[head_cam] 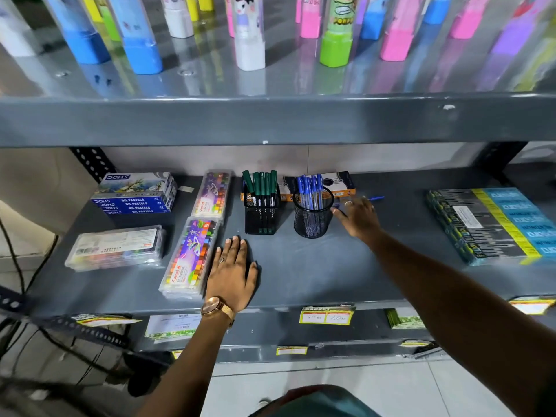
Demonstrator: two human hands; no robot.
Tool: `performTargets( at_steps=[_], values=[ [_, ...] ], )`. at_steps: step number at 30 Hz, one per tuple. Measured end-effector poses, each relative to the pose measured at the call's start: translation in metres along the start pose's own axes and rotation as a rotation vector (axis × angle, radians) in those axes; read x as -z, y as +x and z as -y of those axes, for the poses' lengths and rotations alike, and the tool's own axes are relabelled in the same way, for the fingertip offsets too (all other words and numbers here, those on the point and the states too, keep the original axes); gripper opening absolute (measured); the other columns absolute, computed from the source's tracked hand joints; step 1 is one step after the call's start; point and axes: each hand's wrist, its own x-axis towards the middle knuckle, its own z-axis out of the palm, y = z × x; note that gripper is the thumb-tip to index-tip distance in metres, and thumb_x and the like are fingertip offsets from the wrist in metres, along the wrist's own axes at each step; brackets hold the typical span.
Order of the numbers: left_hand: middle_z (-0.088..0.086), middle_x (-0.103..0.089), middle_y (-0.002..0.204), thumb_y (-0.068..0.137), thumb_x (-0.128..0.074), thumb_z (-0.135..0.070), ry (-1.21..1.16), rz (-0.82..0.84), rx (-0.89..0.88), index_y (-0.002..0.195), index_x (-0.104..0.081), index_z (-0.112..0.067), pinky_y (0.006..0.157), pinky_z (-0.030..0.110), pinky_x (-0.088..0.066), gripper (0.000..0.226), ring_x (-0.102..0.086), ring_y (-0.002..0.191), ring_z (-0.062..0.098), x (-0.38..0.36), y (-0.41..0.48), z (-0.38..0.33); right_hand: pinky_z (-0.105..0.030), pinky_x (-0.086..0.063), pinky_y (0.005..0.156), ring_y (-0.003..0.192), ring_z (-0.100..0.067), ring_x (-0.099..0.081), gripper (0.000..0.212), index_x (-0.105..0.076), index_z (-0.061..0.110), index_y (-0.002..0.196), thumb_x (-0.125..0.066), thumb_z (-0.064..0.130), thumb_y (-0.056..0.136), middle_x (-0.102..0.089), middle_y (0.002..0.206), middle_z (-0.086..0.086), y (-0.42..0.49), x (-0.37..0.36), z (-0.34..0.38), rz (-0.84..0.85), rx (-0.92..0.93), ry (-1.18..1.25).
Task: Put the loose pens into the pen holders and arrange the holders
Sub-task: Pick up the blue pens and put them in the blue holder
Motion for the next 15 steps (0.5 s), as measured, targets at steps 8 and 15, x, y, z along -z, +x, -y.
performTargets(
  at_steps=[8, 15],
  values=[
    [0.007, -0.016, 0.159, 0.088, -0.019, -0.045, -0.004, -0.006, -0.005, 0.148, -0.02, -0.013, 0.118, 0.031, 0.005, 0.068, -0.008, 0.147, 0.019, 0.001, 0.0, 0.0, -0.036, -0.054, 0.075, 0.085, -0.037, -0.068, 0.043, -0.073, 0.004, 0.078, -0.049, 0.034, 0.098, -0.074, 0.083, -0.018, -0.032, 0.004, 0.015, -0.107, -0.111, 0.186],
    [0.009, -0.018, 0.158, 0.088, -0.02, -0.044, 0.002, -0.014, -0.008, 0.147, -0.021, -0.011, 0.119, 0.033, 0.003, 0.068, -0.009, 0.147, 0.02, 0.0, 0.001, 0.0, -0.036, -0.059, 0.079, 0.081, -0.031, -0.072, 0.021, -0.07, 0.004, 0.08, -0.069, 0.024, 0.086, -0.075, 0.078, -0.019, -0.086, 0.002, 0.013, -0.08, -0.204, 0.216]
  ],
)
